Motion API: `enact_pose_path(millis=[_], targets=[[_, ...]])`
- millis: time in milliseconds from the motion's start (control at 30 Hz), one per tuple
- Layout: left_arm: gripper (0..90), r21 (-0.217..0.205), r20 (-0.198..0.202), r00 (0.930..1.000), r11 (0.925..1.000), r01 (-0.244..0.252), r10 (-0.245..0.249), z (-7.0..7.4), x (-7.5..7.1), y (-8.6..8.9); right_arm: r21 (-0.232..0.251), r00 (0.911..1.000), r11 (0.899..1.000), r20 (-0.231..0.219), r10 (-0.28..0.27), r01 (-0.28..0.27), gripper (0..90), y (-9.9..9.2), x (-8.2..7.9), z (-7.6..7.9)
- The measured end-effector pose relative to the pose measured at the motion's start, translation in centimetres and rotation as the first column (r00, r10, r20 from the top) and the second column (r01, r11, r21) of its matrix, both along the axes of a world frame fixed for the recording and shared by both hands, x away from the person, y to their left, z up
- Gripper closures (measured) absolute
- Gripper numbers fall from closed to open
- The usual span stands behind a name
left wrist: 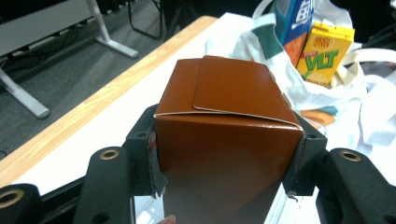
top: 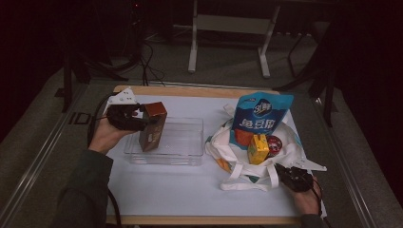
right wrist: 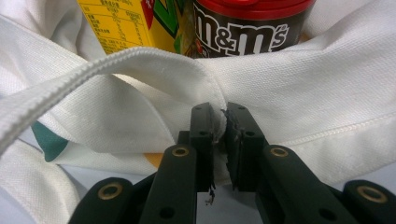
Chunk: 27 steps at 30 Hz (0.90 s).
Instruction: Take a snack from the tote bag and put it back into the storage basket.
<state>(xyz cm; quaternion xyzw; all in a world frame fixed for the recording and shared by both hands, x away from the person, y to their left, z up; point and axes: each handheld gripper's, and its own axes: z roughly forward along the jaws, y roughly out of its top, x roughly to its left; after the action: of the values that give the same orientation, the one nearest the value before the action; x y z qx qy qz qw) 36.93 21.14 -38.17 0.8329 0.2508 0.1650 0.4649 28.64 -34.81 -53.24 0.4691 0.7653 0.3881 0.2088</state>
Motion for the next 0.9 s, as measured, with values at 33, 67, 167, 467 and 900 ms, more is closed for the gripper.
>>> enact_pose_path(millis=[33, 67, 167, 467, 900], targets=[[42.8, 0.012, -0.003, 1.0, 0.9999, 0.007, -0.006, -0.1, 0.0, -0.1, 0.0, 1.0, 1.0, 0.0, 0.0, 0.0, 81.3, 0.0, 0.0, 0.0], [42.8, 0.019, -0.005, 0.9999, 0.9998, 0.011, -0.011, -0.1, 0.0, -0.2, 0.0, 1.0, 1.0, 0.0, 0.0, 0.0, 81.3, 0.0, 0.0, 0.0], [42.8, 0.048, -0.013, 0.9995, 0.9984, 0.03, -0.029, -0.4, 0.1, -0.6, 0.0, 1.0, 1.0, 0.0, 0.0, 0.0, 81.3, 0.0, 0.0, 0.0], [42.9, 0.103, -0.103, 0.9877, 0.9864, 0.128, -0.118, -1.2, 0.6, -2.1, 0.0, 1.0, 1.0, 0.0, 0.0, 0.0, 81.3, 0.0, 0.0, 0.0], [41.6, 0.135, -0.125, 0.9744, 0.9698, 0.203, -0.187, -1.7, 1.5, -5.2, 0.001, 1.0, 1.0, 0.0, 0.001, -0.001, 81.2, 0.0, 0.0, 0.0]])
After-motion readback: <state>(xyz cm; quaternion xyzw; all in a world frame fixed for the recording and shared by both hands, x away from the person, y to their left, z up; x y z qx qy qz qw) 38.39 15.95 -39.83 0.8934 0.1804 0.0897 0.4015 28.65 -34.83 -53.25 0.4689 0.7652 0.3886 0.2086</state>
